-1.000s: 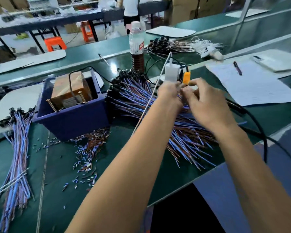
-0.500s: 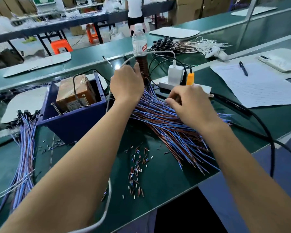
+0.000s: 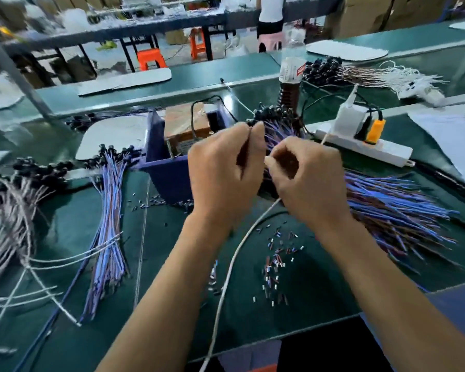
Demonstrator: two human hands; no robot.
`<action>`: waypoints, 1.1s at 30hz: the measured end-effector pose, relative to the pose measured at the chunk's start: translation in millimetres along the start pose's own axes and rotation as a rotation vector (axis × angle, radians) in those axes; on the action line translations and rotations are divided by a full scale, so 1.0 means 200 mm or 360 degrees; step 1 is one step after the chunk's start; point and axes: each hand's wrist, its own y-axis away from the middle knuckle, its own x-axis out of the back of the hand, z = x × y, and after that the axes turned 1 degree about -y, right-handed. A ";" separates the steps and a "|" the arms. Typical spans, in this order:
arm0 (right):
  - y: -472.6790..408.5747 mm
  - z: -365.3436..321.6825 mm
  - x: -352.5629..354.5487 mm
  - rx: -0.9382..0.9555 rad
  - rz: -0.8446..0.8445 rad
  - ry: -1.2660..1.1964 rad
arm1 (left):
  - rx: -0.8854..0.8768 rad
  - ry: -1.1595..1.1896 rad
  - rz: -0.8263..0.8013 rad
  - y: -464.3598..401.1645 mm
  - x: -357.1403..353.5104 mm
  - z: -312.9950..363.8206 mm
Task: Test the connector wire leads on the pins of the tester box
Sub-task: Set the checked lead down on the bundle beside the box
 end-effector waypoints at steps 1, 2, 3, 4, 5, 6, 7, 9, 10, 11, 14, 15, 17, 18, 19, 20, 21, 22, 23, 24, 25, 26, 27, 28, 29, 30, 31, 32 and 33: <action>0.02 -0.08 -0.05 0.0067 -0.0093 -0.0057 | 0.0070 -0.0014 0.0127 0.01 0.07 -0.04; 0.04 -0.16 -0.11 0.0141 -0.0213 -0.0098 | 0.0157 -0.0074 0.0243 0.01 0.13 -0.09; 0.06 -0.25 -0.18 0.0229 -0.0354 -0.0139 | 0.0259 -0.0189 0.0358 0.03 0.20 -0.16; 0.07 -0.32 -0.24 0.0321 -0.0502 -0.0142 | 0.0373 -0.0299 0.0441 0.04 0.26 -0.24; 0.08 -0.39 -0.32 0.0418 -0.0671 -0.0114 | 0.0510 -0.0425 0.0486 0.06 0.33 -0.34; 0.09 -0.44 -0.38 0.0505 -0.0840 -0.0041 | 0.0695 -0.0555 0.0447 0.08 0.38 -0.44; 0.09 -0.49 -0.44 0.0582 -0.1002 0.0042 | 0.0909 -0.0732 0.0314 0.11 0.44 -0.53; 0.09 -0.59 -0.56 0.0708 -0.1245 0.0156 | 0.1344 -0.1040 -0.0088 0.16 0.56 -0.70; 0.08 -0.64 -0.61 0.0730 -0.1300 0.0157 | 0.1466 -0.1133 -0.0276 0.19 0.61 -0.77; 0.08 -0.68 -0.65 0.0723 -0.1312 0.0142 | 0.1521 -0.1200 -0.0435 0.22 0.65 -0.83; 0.03 -0.79 -0.79 0.0621 -0.1244 0.0075 | 0.1646 -0.1287 -0.0714 0.25 0.71 -0.92; 0.02 -0.82 -0.83 0.0567 -0.1230 0.0067 | 0.1692 -0.1256 -0.0771 0.26 0.71 -0.94; -0.01 -0.85 -0.90 0.0393 -0.1205 0.0024 | 0.1717 -0.1167 -0.0781 0.26 0.72 -0.95; -0.02 -0.87 -0.94 0.0304 -0.1200 0.0004 | 0.1716 -0.1121 -0.0719 0.26 0.73 -0.96; -0.03 -0.88 -0.97 0.0229 -0.1199 0.0006 | 0.1710 -0.1070 -0.0639 0.26 0.73 -0.95; -0.03 -0.89 -1.00 0.0185 -0.1211 0.0019 | 0.1708 -0.1033 -0.0557 0.27 0.73 -0.96; -0.03 -0.89 -1.03 0.0148 -0.1227 0.0046 | 0.1705 -0.1007 -0.0496 0.27 0.73 -0.96; -0.03 -0.89 -1.04 0.0099 -0.1237 0.0059 | 0.1716 -0.0989 -0.0457 0.27 0.73 -0.96; -0.03 -0.90 -1.07 0.0051 -0.1252 0.0078 | 0.1754 -0.0961 -0.0426 0.27 0.74 -0.96; -0.03 -0.90 -1.08 0.0017 -0.1251 0.0090 | 0.1812 -0.0916 -0.0390 0.27 0.74 -0.97; -0.03 -0.91 -1.10 -0.0014 -0.1255 0.0109 | 0.1878 -0.0861 -0.0341 0.27 0.75 -0.98; -0.04 -0.91 -1.12 -0.0060 -0.1255 0.0115 | 0.1934 -0.0800 -0.0285 0.27 0.75 -0.99; -0.05 -0.91 -1.13 -0.0124 -0.1261 0.0107 | 0.1984 -0.0726 -0.0214 0.27 0.76 -1.01; -0.05 -0.91 -1.15 -0.0195 -0.1261 0.0071 | 0.2039 -0.0600 -0.0107 0.27 0.76 -1.02; -0.06 -0.91 -1.16 -0.0267 -0.1251 0.0016 | 0.2101 -0.0394 0.0033 0.26 0.76 -1.02; -0.07 -0.91 -1.16 -0.0320 -0.1231 -0.0046 | 0.2158 -0.0134 0.0206 0.26 0.76 -1.02; -0.07 -0.91 -1.17 -0.0351 -0.1210 -0.0107 | 0.2220 0.0131 0.0378 0.25 0.75 -1.01; -0.07 -0.91 -1.17 -0.0363 -0.1186 -0.0177 | 0.2266 0.0380 0.0517 0.24 0.76 -1.00; -0.08 -0.91 -1.17 -0.0379 -0.1155 -0.0260 | 0.2281 0.0597 0.0588 0.24 0.77 -0.99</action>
